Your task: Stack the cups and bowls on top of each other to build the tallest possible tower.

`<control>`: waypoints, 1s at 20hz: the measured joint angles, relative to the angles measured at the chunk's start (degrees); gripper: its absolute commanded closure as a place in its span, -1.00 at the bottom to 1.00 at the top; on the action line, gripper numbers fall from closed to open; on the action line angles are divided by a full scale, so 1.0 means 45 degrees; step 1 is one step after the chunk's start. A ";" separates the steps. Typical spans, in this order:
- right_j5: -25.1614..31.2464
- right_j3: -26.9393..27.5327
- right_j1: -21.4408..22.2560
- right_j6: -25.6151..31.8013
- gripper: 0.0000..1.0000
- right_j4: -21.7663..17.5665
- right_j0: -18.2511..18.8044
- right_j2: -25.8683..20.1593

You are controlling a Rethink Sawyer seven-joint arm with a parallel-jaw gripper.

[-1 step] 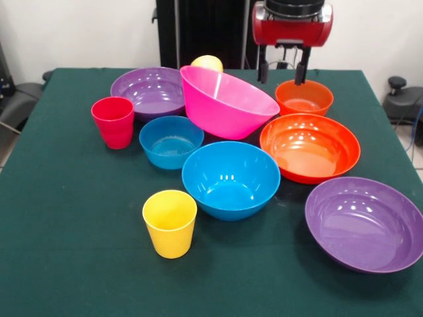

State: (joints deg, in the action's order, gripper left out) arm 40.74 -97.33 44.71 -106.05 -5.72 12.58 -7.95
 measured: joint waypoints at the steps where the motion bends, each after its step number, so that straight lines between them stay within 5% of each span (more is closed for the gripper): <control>1: -0.0044 -0.0087 0.0052 0.0000 -1.00 0.0004 -0.0007 0.0010; 20: -0.3100 -0.1669 -0.0446 0.0000 -1.00 0.0009 -0.0030 0.0283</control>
State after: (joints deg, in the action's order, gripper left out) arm 26.79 -104.84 42.70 -106.05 -5.68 12.45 -6.68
